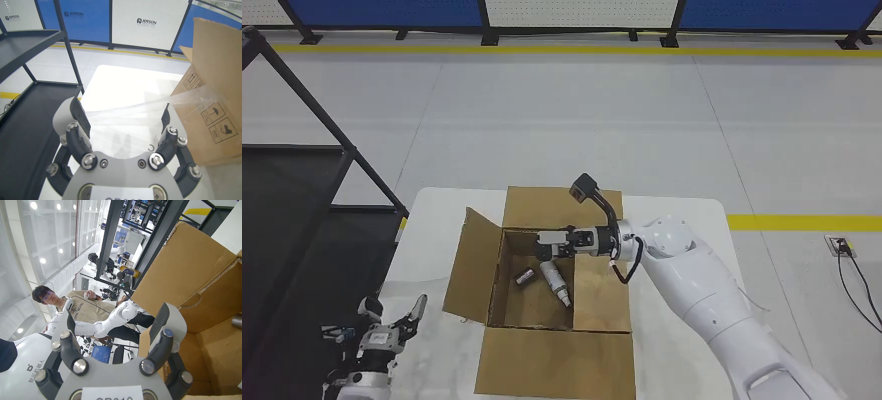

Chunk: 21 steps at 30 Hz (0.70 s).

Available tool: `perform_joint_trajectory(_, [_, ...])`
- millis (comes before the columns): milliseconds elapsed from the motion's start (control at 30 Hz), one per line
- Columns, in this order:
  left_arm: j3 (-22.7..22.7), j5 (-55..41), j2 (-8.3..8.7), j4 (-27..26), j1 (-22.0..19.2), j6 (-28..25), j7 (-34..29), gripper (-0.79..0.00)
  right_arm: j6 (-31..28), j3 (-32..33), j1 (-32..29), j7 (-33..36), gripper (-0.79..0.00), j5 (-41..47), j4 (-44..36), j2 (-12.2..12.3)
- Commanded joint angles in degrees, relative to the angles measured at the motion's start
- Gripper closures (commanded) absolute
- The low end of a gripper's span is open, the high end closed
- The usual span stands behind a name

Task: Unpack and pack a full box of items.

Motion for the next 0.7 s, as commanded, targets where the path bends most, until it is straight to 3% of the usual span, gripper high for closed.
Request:
perform_joint_trajectory(0, [-1.13, -0.8, -0.02, -1.9, 1.04, 0.06, 0.9, -0.785, 0.0, 0.16, -0.12, 0.0, -0.785, -0.12, -0.42, 0.22])
perform_joint_trajectory(200, [-3.97, -4.12, -0.24, -8.33, 4.6, -0.39, 3.79, -0.785, -0.14, 0.57, -0.66, -0.14, -0.785, -0.82, -1.75, 0.91])
perform_joint_trajectory(400, [-6.0, -8.18, -0.38, -20.05, 10.1, -6.52, 4.42, -0.785, -0.78, 1.69, -1.52, -0.78, -0.785, -1.39, -3.08, 1.87])
perform_joint_trajectory(667, [-2.45, -5.32, -0.47, -33.83, 14.51, -14.01, 3.43, -0.785, -2.49, 5.81, -5.82, -2.49, -0.785, -2.85, -8.3, 4.73])
